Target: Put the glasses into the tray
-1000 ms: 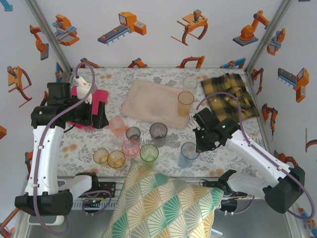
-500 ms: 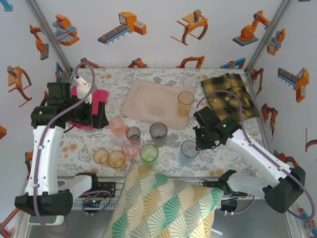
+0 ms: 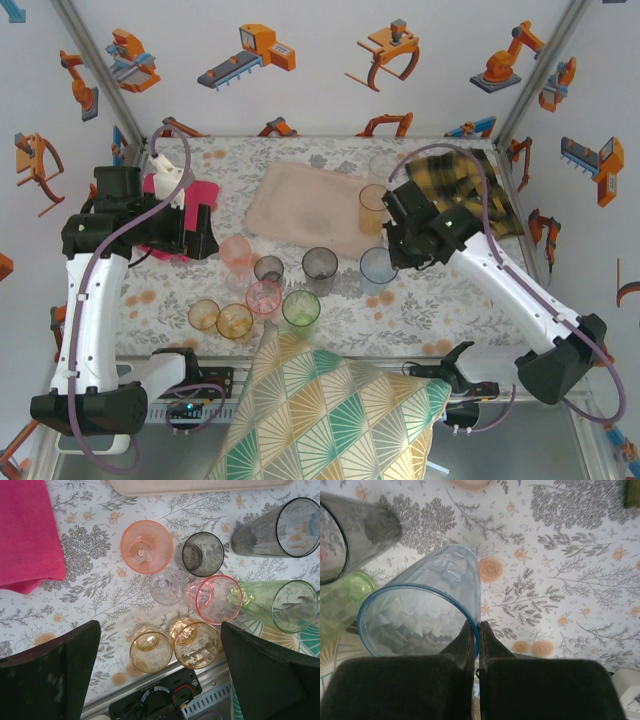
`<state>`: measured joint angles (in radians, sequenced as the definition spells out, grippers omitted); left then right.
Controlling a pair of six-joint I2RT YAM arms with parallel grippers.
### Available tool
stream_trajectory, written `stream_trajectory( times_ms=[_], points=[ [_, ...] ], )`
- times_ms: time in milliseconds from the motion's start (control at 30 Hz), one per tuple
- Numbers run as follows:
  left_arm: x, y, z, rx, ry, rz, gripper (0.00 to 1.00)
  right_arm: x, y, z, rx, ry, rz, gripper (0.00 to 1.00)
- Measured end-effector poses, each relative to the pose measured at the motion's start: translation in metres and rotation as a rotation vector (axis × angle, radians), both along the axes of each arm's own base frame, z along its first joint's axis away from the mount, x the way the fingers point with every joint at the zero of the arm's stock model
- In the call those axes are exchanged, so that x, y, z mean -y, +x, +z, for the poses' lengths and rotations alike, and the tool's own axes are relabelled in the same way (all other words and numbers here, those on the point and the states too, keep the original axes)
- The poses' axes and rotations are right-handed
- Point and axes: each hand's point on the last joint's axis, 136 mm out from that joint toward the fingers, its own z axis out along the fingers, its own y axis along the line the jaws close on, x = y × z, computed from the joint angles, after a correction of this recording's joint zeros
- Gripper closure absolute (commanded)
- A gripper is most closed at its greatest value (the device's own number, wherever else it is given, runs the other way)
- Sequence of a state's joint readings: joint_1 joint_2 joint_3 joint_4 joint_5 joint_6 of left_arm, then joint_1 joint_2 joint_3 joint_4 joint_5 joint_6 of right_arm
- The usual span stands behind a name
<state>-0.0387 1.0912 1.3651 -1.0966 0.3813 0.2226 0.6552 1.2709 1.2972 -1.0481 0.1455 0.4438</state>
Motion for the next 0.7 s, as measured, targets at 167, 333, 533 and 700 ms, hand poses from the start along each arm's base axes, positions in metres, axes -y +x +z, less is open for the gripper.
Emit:
stream_trajectory(
  times_ms=[167,333,533,700],
  points=[
    [0.000,-0.001,0.002,0.008,0.000,0.000,0.03,0.001,0.027,0.007,0.055,-0.038,-0.032,1.00],
    [0.000,-0.003,0.004,0.016,-0.001,0.000,0.03,0.002,0.053,0.004,0.081,-0.060,-0.067,1.00],
    [0.000,-0.004,0.005,0.021,0.001,0.001,0.03,0.002,0.072,-0.002,0.097,-0.058,-0.087,1.00],
    [-0.001,-0.004,0.005,0.021,0.002,0.002,0.03,0.001,0.084,-0.003,0.108,-0.040,-0.099,1.00]
  ],
)
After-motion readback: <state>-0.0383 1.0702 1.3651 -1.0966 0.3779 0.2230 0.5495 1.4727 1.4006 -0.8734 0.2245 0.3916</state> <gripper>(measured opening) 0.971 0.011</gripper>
